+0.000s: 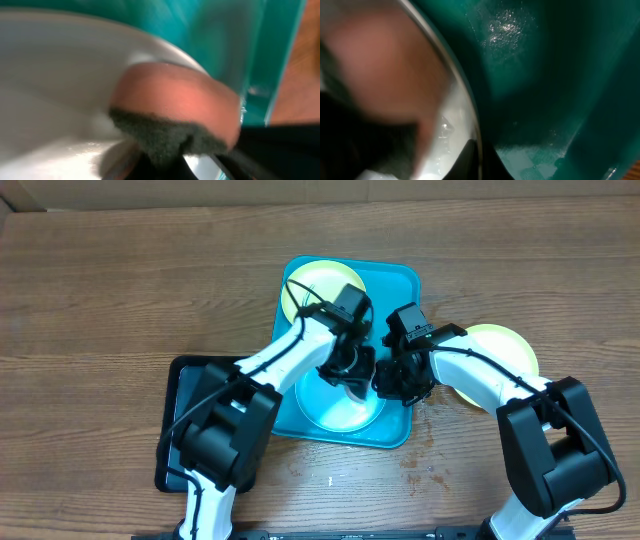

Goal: Clean dirty plates on tray and stack at the side
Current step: 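Scrub the white plate with the sponge in the left gripper, then return the sponge to the black tray with the left gripper, then lift the white plate with the right gripper and tilt it over the black tray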

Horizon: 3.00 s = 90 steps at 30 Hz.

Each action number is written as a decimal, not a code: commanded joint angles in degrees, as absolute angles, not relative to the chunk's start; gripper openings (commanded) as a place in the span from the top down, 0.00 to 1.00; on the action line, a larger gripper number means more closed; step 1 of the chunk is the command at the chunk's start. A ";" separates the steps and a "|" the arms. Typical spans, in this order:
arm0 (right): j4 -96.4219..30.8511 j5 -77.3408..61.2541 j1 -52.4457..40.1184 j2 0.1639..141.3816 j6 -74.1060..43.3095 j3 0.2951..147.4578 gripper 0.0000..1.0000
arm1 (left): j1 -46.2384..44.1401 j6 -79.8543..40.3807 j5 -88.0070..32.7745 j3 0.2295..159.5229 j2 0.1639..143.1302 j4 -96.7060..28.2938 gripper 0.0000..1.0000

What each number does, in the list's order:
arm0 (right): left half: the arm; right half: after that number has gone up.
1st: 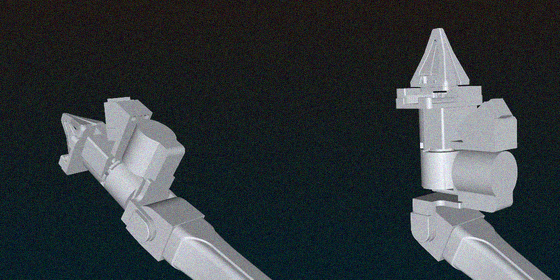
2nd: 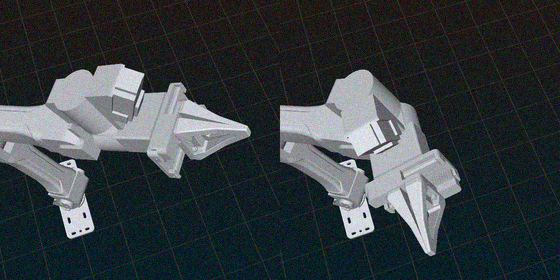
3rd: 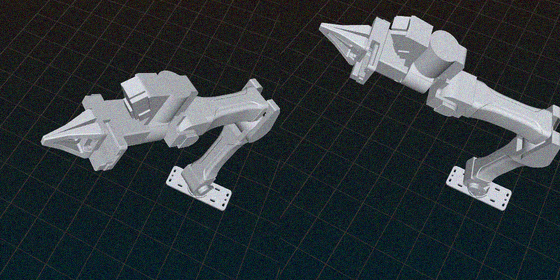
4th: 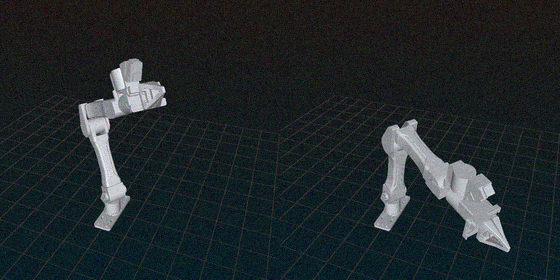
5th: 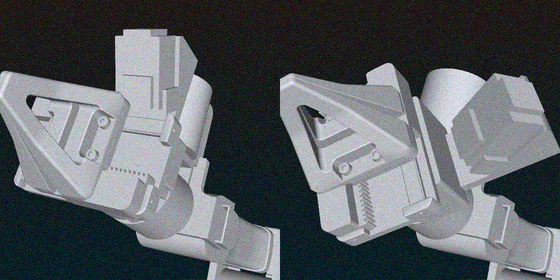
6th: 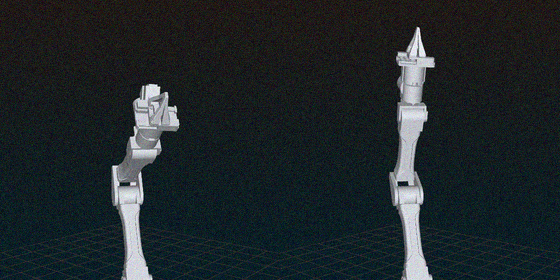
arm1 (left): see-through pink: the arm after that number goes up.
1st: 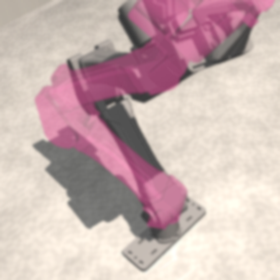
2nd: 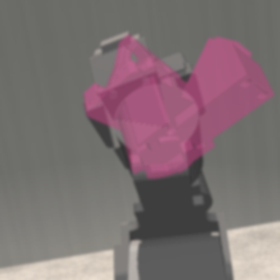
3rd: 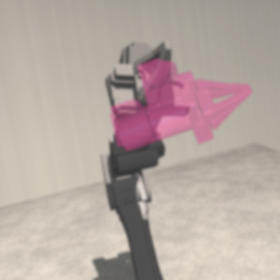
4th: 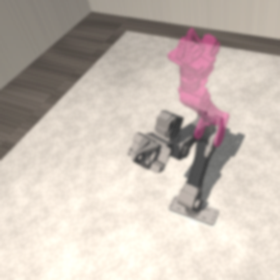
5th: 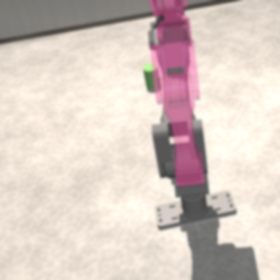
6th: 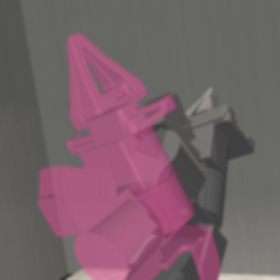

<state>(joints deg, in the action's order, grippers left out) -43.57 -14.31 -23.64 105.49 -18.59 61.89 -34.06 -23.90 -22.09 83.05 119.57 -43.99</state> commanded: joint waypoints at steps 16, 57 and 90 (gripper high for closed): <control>-43.13 -11.05 -23.92 106.65 -17.58 60.38 0.96 | -27.05 -20.14 -7.25 82.70 113.67 -56.99 0.96; -43.72 -11.00 -23.92 106.65 -17.78 60.38 0.96 | -11.07 -27.11 10.15 76.79 90.65 -74.00 0.96; -46.72 40.12 -65.45 101.93 -17.54 93.86 0.96 | 0.82 -20.34 -5.52 106.26 63.02 -86.11 0.00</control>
